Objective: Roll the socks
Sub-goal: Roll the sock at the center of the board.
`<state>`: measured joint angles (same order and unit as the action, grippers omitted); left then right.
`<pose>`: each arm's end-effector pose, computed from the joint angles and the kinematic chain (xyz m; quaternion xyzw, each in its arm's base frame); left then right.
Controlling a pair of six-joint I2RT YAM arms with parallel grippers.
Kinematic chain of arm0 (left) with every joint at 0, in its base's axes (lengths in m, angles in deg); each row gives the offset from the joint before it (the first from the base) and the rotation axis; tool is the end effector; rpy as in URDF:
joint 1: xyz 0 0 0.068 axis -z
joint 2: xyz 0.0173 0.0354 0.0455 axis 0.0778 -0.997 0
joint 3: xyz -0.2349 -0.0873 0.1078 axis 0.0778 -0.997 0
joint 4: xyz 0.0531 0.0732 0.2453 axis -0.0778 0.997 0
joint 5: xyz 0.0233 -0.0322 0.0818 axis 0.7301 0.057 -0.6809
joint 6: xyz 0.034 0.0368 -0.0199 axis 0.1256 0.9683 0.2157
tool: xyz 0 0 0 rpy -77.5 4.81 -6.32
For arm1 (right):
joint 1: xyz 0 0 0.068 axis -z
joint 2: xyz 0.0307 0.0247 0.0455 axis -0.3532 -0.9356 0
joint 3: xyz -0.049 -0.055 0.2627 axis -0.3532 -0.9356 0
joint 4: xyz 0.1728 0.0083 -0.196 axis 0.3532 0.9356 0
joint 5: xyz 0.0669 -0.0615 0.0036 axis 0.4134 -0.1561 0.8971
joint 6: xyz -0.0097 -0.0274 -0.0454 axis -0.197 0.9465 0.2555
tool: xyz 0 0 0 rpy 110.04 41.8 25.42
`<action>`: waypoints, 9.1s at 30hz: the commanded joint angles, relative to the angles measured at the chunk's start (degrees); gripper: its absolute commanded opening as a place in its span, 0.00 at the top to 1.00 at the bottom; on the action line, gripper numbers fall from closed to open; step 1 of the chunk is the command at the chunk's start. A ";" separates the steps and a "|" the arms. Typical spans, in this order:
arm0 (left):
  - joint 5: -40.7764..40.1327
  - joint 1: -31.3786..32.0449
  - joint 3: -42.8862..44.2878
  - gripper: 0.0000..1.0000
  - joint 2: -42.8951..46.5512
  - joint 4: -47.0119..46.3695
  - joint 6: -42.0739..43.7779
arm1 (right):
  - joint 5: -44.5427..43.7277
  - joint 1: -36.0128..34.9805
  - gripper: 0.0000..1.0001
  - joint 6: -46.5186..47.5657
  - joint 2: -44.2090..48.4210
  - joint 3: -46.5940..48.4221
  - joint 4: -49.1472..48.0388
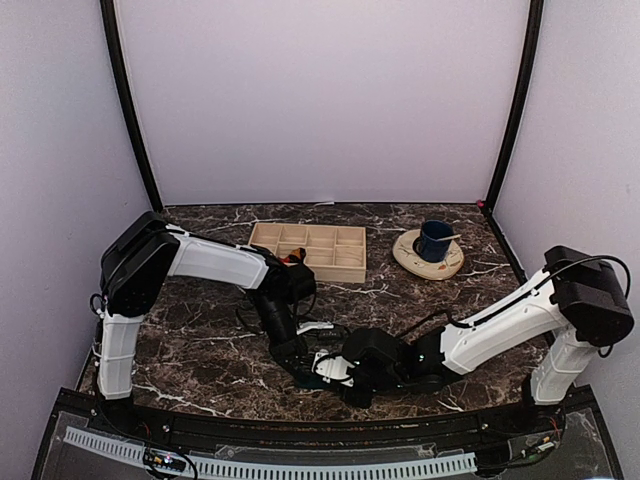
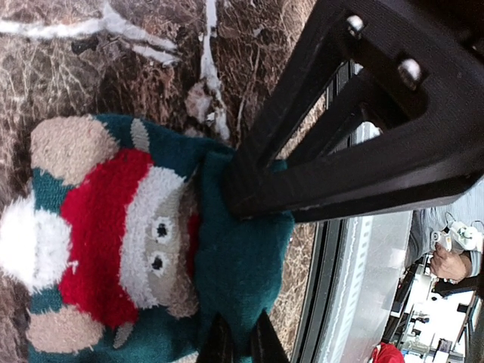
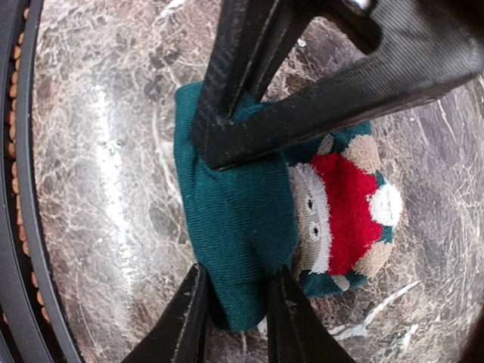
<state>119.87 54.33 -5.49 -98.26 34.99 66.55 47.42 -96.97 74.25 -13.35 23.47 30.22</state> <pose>0.2270 -0.3094 0.1229 -0.5671 -0.7206 0.3884 0.0911 0.0804 0.3110 0.1310 -0.5914 0.7134 0.1658 0.3373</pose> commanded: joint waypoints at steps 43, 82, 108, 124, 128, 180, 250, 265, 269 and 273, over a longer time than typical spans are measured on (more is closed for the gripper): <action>-13.96 -3.55 -8.55 0.68 15.50 -10.38 -8.89 | 21.54 11.70 1.00 -11.88 -3.49 3.91 5.68; -36.44 9.98 -33.73 0.57 35.59 -43.71 -2.06 | 56.12 23.82 1.00 -24.58 -13.20 9.93 8.51; -43.00 15.43 -30.98 0.56 28.98 -46.11 5.18 | 57.56 24.09 1.00 -23.34 -13.76 10.50 10.25; -41.57 15.70 -28.55 0.66 24.69 -41.91 5.54 | 58.25 24.22 1.00 -22.85 -14.28 10.81 10.73; -40.84 15.70 -26.98 0.79 23.32 -39.64 5.94 | 58.11 24.26 1.00 -22.73 -14.37 10.85 10.85; 0.19 -0.61 -3.93 0.92 3.57 -5.54 0.08 | 33.99 25.44 0.77 -26.94 11.46 -12.85 -10.62; 4.41 -2.92 -4.73 0.75 1.32 -3.41 0.76 | 6.25 4.63 0.95 8.28 -5.30 6.29 9.33; -3.59 -4.08 -6.74 0.68 7.68 -6.39 -3.35 | 16.18 7.24 1.00 2.88 -4.69 8.81 17.96; -3.66 -4.73 -7.69 0.67 10.03 -7.18 -3.67 | 18.41 8.44 1.00 1.66 -5.17 9.58 18.53; -5.04 -5.02 -8.46 0.67 11.70 -7.90 -4.04 | 20.28 9.33 1.00 0.50 -5.99 10.75 19.37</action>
<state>116.86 49.85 -12.55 -90.50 27.56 62.93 63.90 -88.51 77.31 -17.19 33.39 44.32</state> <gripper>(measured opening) 0.330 0.051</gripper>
